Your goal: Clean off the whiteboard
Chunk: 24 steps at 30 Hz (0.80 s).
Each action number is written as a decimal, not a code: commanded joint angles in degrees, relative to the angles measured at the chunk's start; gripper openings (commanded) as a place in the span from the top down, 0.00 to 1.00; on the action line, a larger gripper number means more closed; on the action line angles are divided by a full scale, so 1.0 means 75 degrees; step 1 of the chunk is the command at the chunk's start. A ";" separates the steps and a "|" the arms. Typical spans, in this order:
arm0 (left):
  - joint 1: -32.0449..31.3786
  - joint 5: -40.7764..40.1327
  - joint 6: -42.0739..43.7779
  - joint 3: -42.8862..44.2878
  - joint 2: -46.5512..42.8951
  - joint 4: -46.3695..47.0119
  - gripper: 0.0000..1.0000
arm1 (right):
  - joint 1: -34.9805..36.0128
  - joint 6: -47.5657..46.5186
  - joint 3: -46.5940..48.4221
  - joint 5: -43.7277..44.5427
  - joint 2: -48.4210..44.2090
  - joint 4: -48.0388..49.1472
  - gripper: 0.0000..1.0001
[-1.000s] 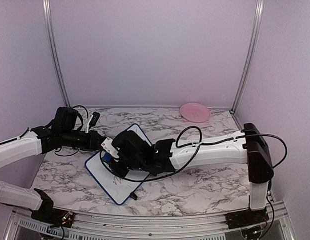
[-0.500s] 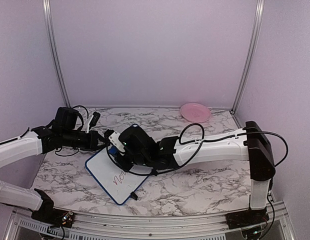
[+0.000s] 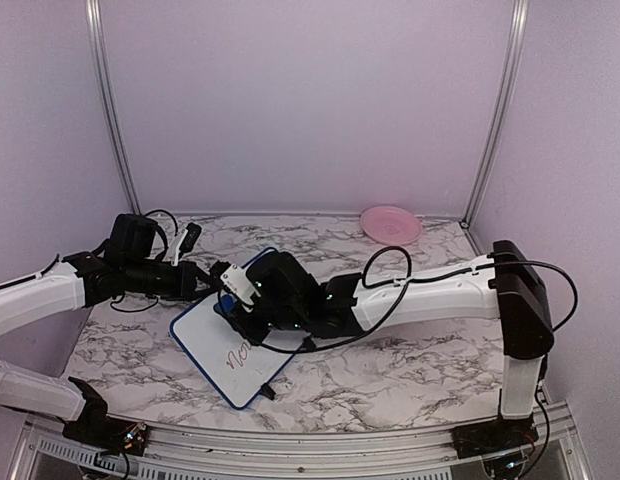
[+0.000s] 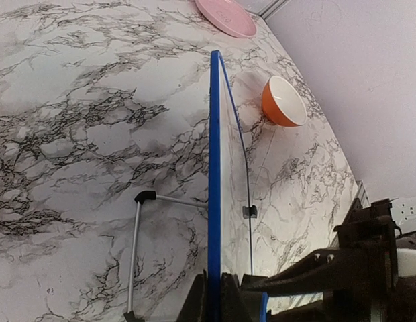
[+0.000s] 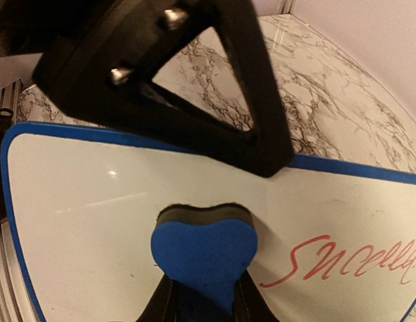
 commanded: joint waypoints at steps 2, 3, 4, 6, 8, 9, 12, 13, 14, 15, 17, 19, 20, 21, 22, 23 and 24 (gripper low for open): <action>-0.0070 -0.0050 0.0221 0.0099 0.0212 -0.0219 1.00 | -0.0913 -0.0005 -0.0324 0.0390 0.0084 -0.0291 1.00; -0.0074 -0.0069 0.0239 0.0112 0.0224 -0.0213 1.00 | -0.0989 0.0001 -0.0330 0.0421 0.0098 -0.0304 1.00; -0.0067 -0.0067 0.0259 0.0127 0.0238 -0.0208 1.00 | -0.1077 0.0006 -0.0331 0.0464 0.0102 -0.0335 1.00; -0.0069 -0.0066 0.0281 0.0158 0.0265 -0.0212 1.00 | -0.1142 -0.0046 -0.0322 0.0582 0.0078 -0.0348 1.00; -0.0073 -0.0098 0.0273 0.0170 0.0297 -0.0208 1.00 | -0.1129 -0.0140 -0.0259 0.0619 0.0073 -0.0427 1.00; -0.0066 -0.0094 0.0278 0.0177 0.0315 -0.0210 1.00 | -0.1095 -0.0157 -0.0265 0.0565 0.0049 -0.0403 1.00; -0.0064 -0.0090 0.0285 0.0209 0.0362 -0.0217 1.00 | -0.0871 -0.0221 -0.0256 0.0390 0.0021 -0.0353 1.00; -0.0070 -0.0090 0.0291 0.0204 0.0368 -0.0206 1.00 | -0.0772 -0.0244 -0.0250 0.0362 0.0004 -0.0333 1.00; -0.0065 -0.0097 0.0305 0.0210 0.0364 -0.0197 1.00 | -0.0662 -0.0277 -0.0255 0.0305 -0.0017 -0.0295 1.00; -0.0062 -0.0111 0.0323 0.0235 0.0360 -0.0214 1.00 | -0.0569 -0.0260 -0.0260 0.0243 -0.0040 -0.0262 1.00; -0.0051 -0.0131 0.0402 0.0344 0.0324 -0.0280 1.00 | -0.0444 -0.0144 -0.0255 -0.0146 -0.0089 -0.0209 1.00; -0.0044 -0.0147 0.0542 0.0434 0.0290 -0.0365 1.00 | -0.0388 -0.0009 -0.0279 -0.0430 -0.0135 -0.0122 1.00; -0.0043 -0.0171 0.0597 0.0441 0.0295 -0.0371 1.00 | -0.0397 0.0059 -0.0305 -0.0514 -0.0142 -0.0061 1.00; -0.0047 -0.0194 0.0629 0.0426 0.0315 -0.0379 1.00 | -0.0417 0.0040 -0.0301 -0.0493 -0.0123 -0.0044 1.00; -0.0042 -0.0198 0.0633 0.0404 0.0349 -0.0374 1.00 | -0.0465 0.0015 -0.0271 -0.0426 -0.0085 -0.0087 1.00; -0.0040 -0.0138 0.0635 0.0380 0.0383 -0.0366 1.00 | -0.0585 -0.0001 -0.0197 -0.0378 -0.0029 -0.0188 1.00; -0.0040 -0.0100 0.0626 0.0358 0.0413 -0.0342 1.00 | -0.0699 -0.0002 -0.0211 -0.0329 -0.0003 -0.0283 1.00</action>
